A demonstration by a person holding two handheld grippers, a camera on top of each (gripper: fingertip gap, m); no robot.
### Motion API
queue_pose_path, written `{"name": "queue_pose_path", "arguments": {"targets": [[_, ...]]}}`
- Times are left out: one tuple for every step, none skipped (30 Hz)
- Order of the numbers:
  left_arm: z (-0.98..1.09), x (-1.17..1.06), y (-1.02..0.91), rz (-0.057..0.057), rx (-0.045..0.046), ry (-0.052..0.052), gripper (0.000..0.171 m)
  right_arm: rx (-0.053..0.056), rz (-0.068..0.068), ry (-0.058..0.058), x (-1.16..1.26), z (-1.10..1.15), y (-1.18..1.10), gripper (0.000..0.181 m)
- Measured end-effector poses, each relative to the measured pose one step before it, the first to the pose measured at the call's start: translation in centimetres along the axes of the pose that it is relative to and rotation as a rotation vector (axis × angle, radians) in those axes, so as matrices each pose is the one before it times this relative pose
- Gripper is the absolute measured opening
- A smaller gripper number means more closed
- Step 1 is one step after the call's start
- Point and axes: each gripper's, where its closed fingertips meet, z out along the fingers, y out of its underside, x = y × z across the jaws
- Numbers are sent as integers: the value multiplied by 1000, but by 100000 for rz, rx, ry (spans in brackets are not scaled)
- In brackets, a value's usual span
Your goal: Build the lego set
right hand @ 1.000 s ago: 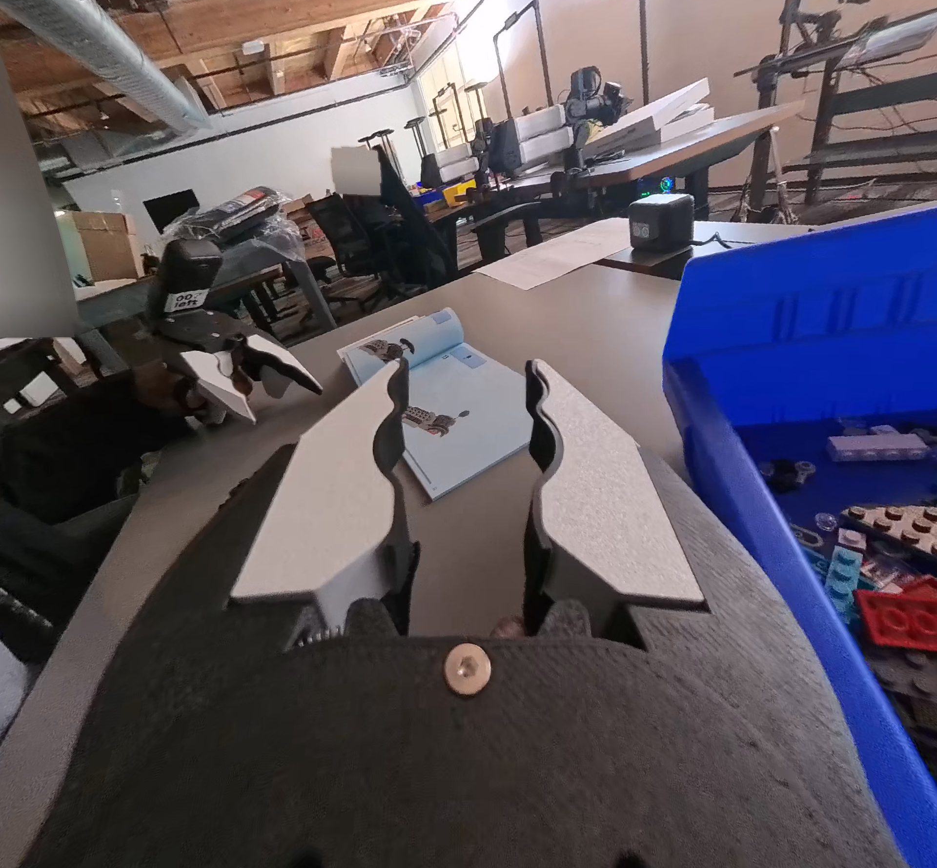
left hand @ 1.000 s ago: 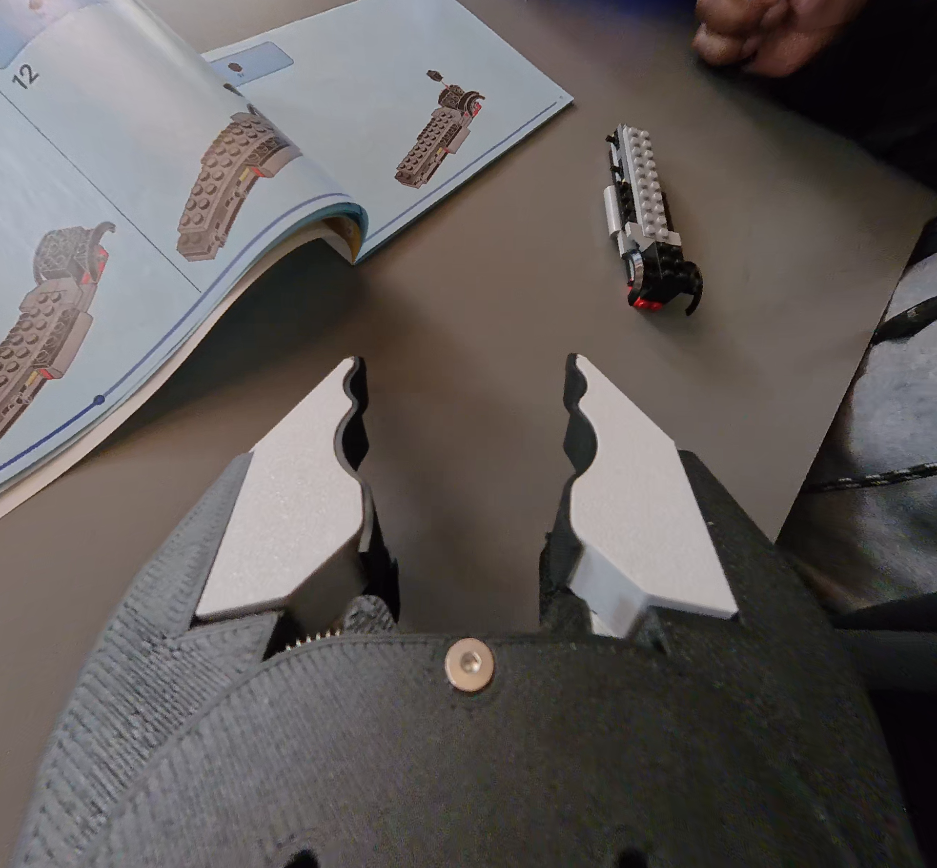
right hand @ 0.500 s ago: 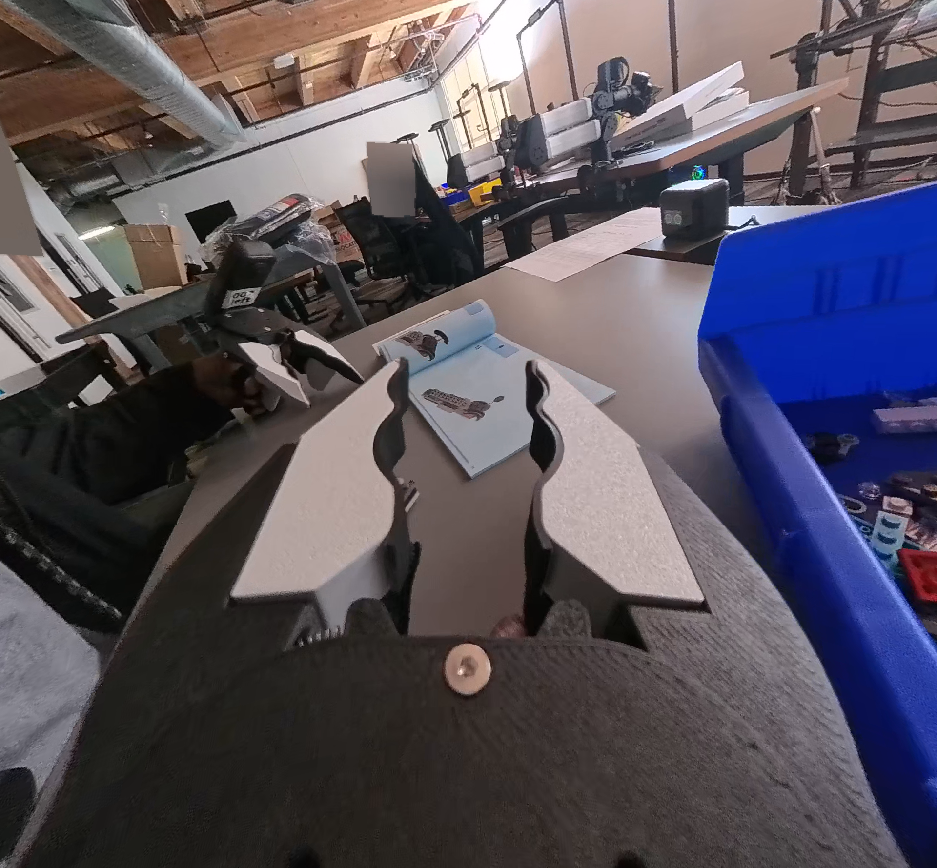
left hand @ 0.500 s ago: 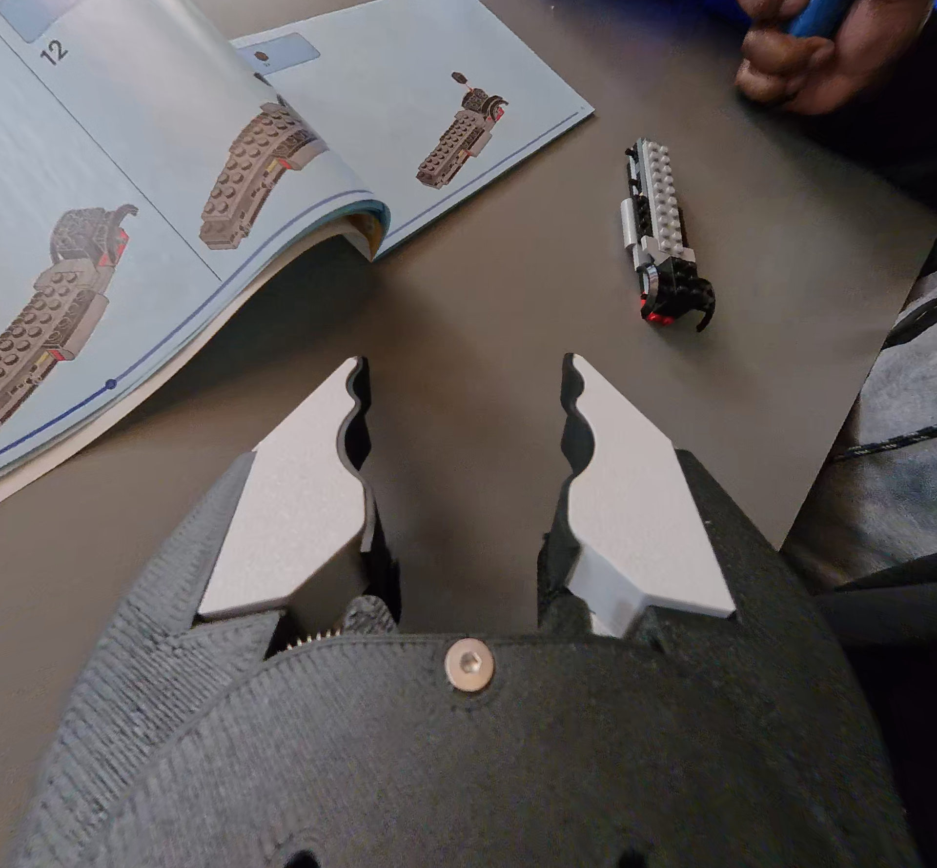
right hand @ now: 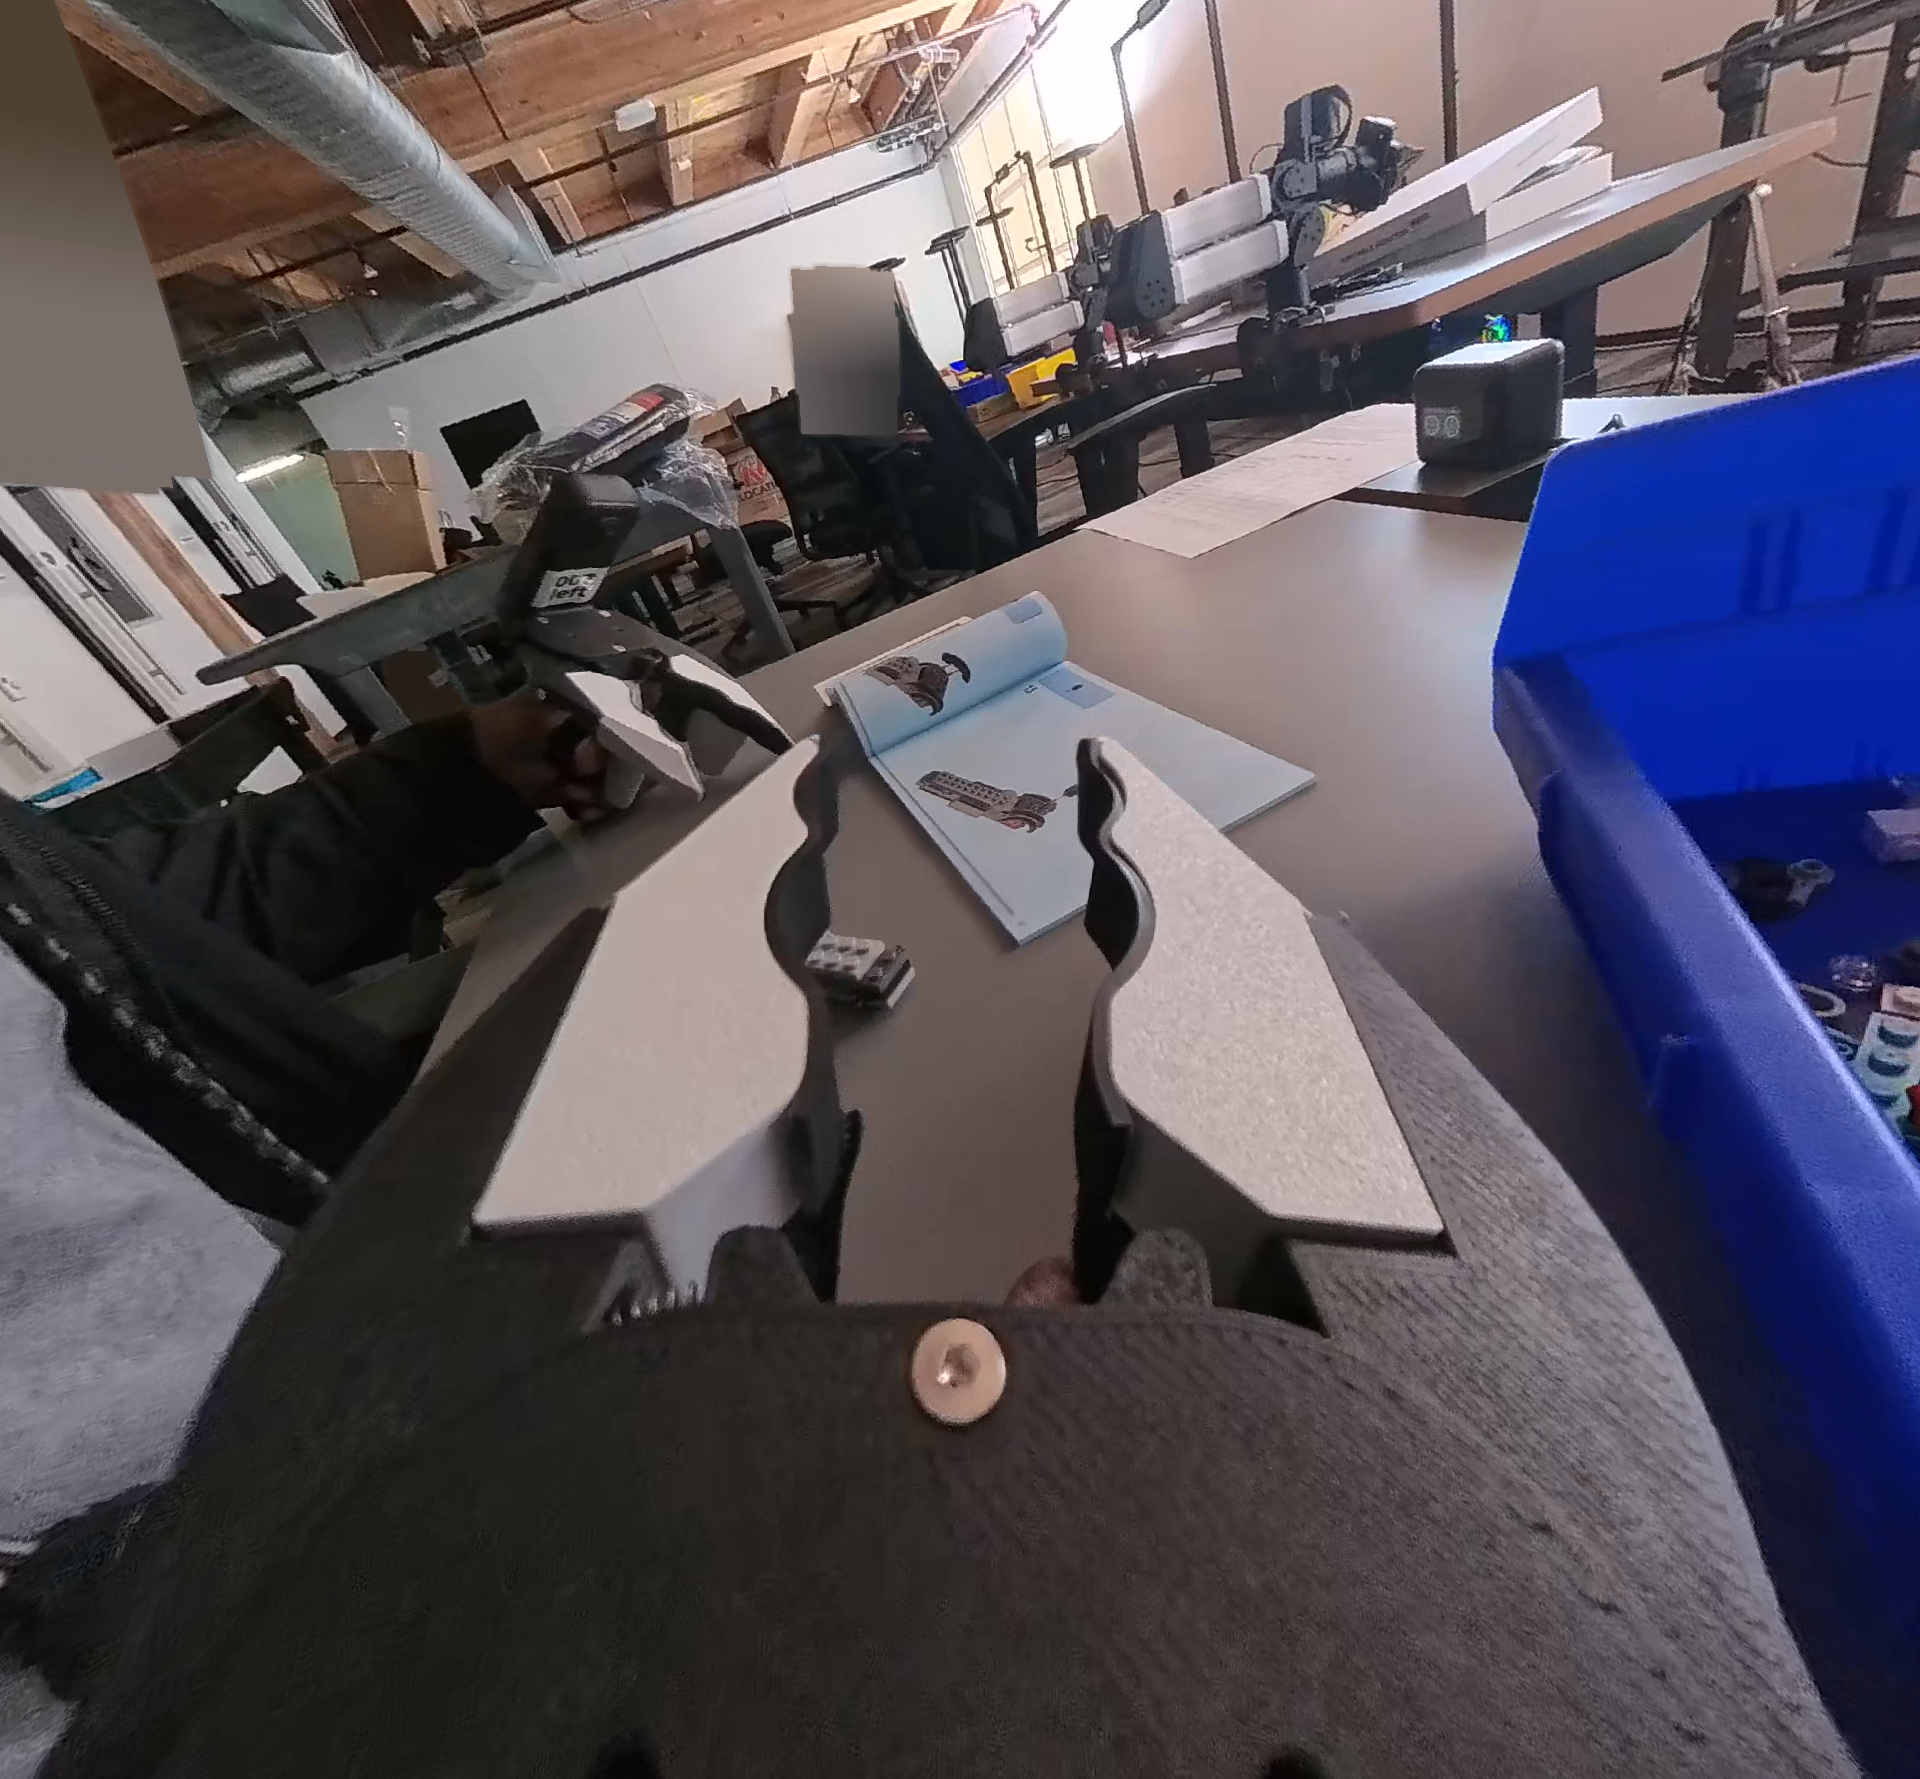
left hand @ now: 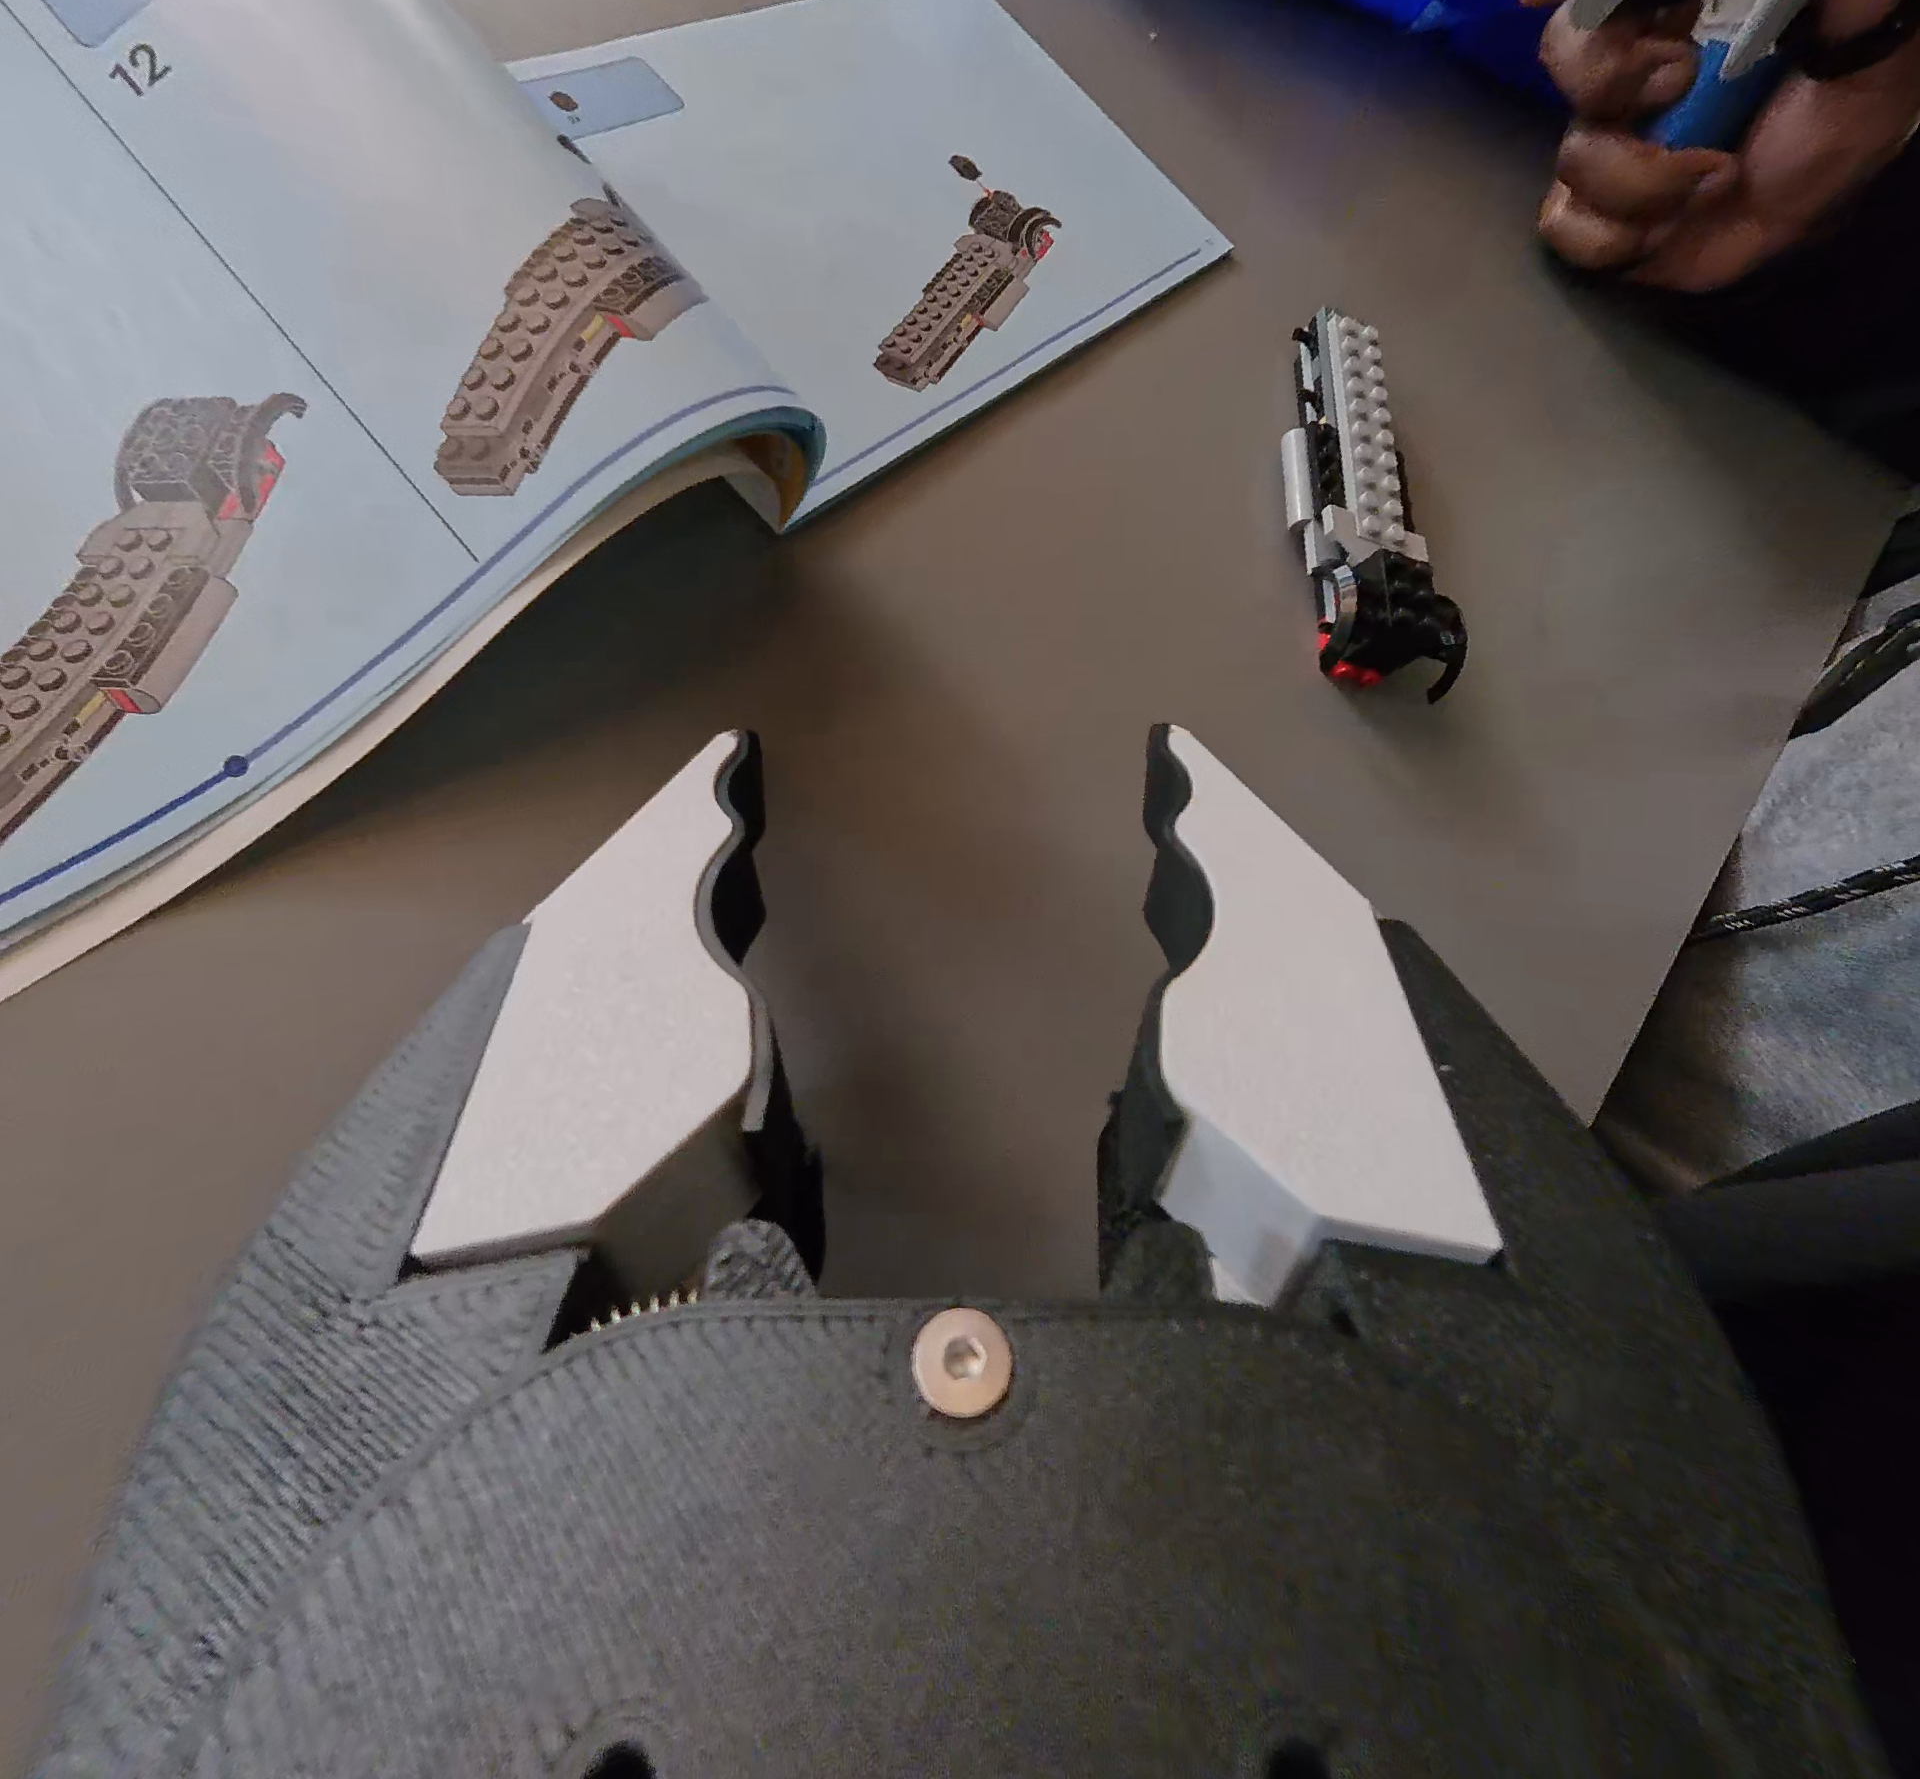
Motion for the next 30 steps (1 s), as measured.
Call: {"name": "queue_pose_path", "arguments": {"targets": [[10,-23,-1,-151,24,-159,73,-18,147,-358,-129,-89,32,49],[4,-28,-9,-155,29,-222,73,-50,184,-408,-139,-91,36,49],[1,-34,6,-164,3,-209,73,-72,232,-481,-144,-86,37,49],[8,-29,3,-134,-8,-193,72,-58,266,-489,-137,-80,42,49],[10,-20,-1,-208,-16,-111,72,-48,299,-472,-119,-90,34,49],[7,-46,-2,-321,-16,-83,72,-56,376,-488,-103,-74,28,49],[4,-29,-13,-359,51,-63,72,5,428,-404,-77,-81,13,49],[0,-34,1,-310,29,-13,72,113,430,-287,-53,-83,4,49],[4,-24,-14,-282,53,12,72,150,424,-232,-29,-69,-6,49],[-2,-33,-15,-288,84,-24,71,174,407,-291,-49,-65,-5,49],[11,-28,-17,-288,6,2,71,316,229,-443,-95,-53,-22,49],[13,-36,-14,-356,-9,81,71,340,88,-416,-96,-26,-18,49],[13,-7,-34,-276,74,309,71,102,99,-614,-105,-4,0,49],[9,9,-26,-210,56,395,71,-161,145,-953,-130,28,31,49],[-3,5,-46,-300,157,427,71,-10,187,-998,-136,-6,6,49],[-15,-3,-27,-396,204,302,71,460,283,-884,-113,-72,-53,49],[-25,-25,-23,-299,243,-3,71,855,410,-750,-115,-137,-92,49],[-13,-34,-29,-149,273,-291,71,921,535,-500,-126,-188,-94,49],[-6,-54,-19,-158,147,-515,71,620,480,-493,-164,-212,-38,49],[13,-88,-21,-322,112,-558,71,298,240,-581,-231,-213,14,49],[17,-84,-29,-457,124,-544,71,83,-85,-715,-310,-232,43,49],[8,-94,-54,-482,222,-468,70,-13,-305,-873,-376,-234,69,49],[2,-84,-35,-493,202,-393,70,-158,-221,-1010,-399,-251,86,49],[-4,-76,-22,-498,187,-453,69,-335,90,-1166,-413,-250,120,49],[-19,-102,-35,-516,312,-649,68,-386,413,-1252,-396,-247,119,49],[-19,-128,-49,-629,433,-850,68,-169,531,-1109,-340,-275,87,49],[-28,-116,-48,-571,452,-868,68,-4,468,-1031,-324,-278,51,49],[-19,-137,-74,-536,557,-1057,68,-84,486,-949,-294,-261,57,49],[-24,-129,-25,-431,315,-893,67,-144,564,-975,-281,-266,67,49],[-33,-136,-62,-545,500,-795,66,-51,516,-960,-266,-263,49,49]]}}
